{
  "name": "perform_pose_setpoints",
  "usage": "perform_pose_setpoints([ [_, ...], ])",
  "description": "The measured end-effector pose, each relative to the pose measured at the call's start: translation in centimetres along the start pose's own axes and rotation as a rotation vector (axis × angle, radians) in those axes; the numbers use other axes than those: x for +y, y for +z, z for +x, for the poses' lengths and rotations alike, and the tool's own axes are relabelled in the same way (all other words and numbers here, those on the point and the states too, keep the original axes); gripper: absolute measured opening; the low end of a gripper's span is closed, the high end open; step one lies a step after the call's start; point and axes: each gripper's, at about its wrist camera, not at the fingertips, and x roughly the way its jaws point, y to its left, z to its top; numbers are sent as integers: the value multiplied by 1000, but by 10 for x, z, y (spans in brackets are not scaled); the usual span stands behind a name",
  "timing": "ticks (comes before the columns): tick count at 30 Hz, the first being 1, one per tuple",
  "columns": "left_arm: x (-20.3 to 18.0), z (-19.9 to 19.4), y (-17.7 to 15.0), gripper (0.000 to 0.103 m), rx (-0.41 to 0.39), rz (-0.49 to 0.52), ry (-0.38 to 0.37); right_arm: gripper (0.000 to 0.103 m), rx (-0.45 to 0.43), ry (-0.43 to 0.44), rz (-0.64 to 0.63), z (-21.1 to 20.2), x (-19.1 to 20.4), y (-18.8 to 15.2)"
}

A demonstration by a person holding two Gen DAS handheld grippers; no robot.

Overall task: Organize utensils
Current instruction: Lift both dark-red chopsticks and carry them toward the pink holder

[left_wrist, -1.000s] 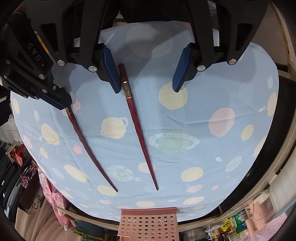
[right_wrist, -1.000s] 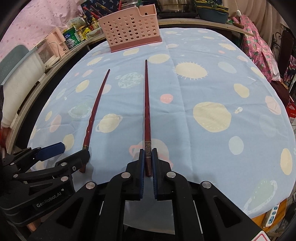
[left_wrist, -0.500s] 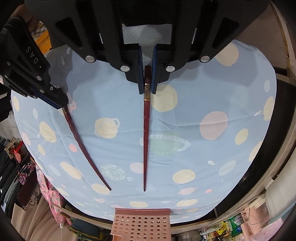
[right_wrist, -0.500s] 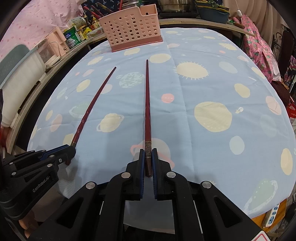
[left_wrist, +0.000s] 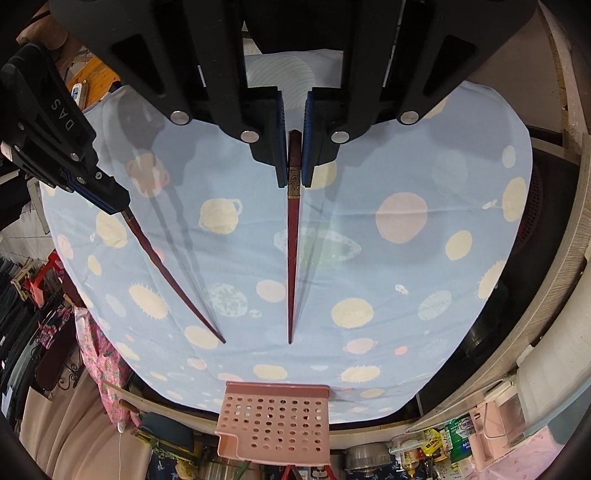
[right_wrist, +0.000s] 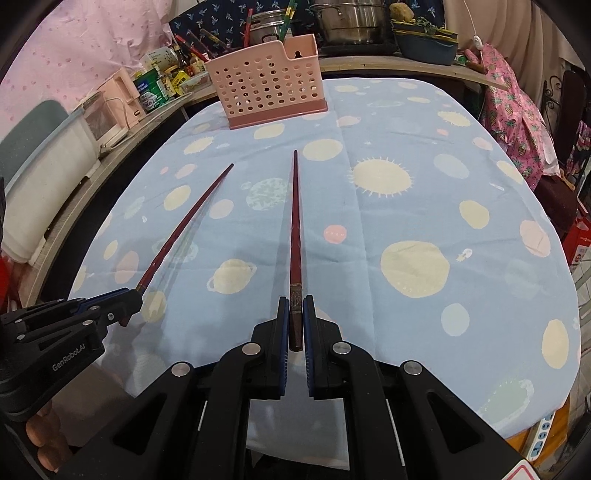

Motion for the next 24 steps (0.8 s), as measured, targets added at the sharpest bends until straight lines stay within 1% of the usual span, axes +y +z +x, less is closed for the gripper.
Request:
perform_pose_setpoints([
  [12, 7, -42, 33, 7, -116, -45, -25, 7, -122, 28, 18, -34, -4, 44],
  [16, 13, -57, 51, 7, -164, -62, -38, 7, -164, 39, 25, -44, -7, 62],
  [24, 18, -80, 91, 7, -266, -75, -29, 7, -251, 52, 24, -59, -8, 100],
])
